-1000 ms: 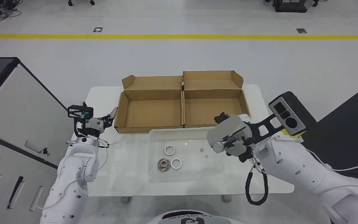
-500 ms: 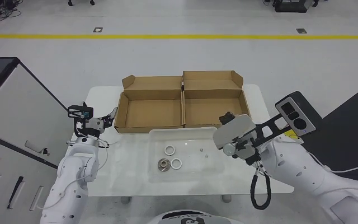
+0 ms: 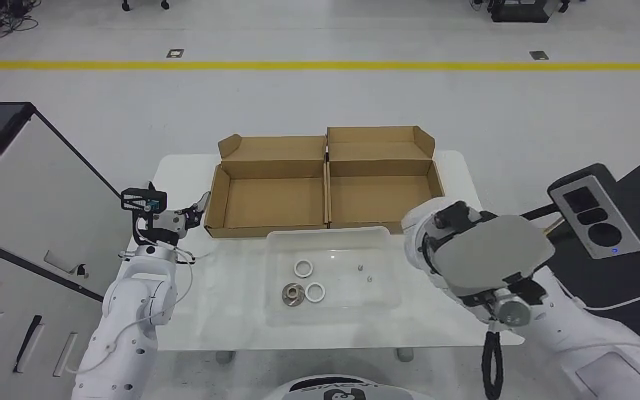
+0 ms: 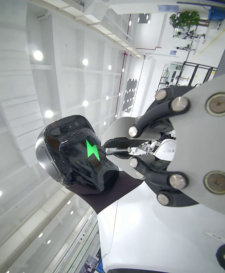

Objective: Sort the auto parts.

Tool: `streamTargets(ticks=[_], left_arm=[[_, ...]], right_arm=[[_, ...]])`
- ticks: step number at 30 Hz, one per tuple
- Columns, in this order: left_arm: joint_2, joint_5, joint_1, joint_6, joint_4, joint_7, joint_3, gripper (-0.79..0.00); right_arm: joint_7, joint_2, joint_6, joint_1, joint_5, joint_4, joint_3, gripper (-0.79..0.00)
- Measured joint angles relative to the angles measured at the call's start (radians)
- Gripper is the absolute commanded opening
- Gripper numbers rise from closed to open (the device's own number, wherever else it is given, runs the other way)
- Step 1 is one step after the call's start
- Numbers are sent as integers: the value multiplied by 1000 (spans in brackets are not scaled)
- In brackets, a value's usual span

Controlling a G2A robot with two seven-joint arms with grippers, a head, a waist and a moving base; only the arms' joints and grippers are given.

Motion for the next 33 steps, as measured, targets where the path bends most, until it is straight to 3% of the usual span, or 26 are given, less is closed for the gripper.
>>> streamTargets(ticks=[14, 25, 29, 33], left_arm=[[0, 0, 0, 0, 0, 0, 0, 0], [0, 0, 0, 0, 0, 0, 0, 0], [0, 0, 0, 0, 0, 0, 0, 0], [0, 0, 0, 0, 0, 0, 0, 0]], right_arm=[[3, -4, 9, -6, 10, -12, 3, -785], [-51, -51, 74, -102, 20, -103, 37, -785], [10, -58, 95, -130, -12, -105, 54, -785], [146, -51, 103, -155, -1, -101, 82, -785]])
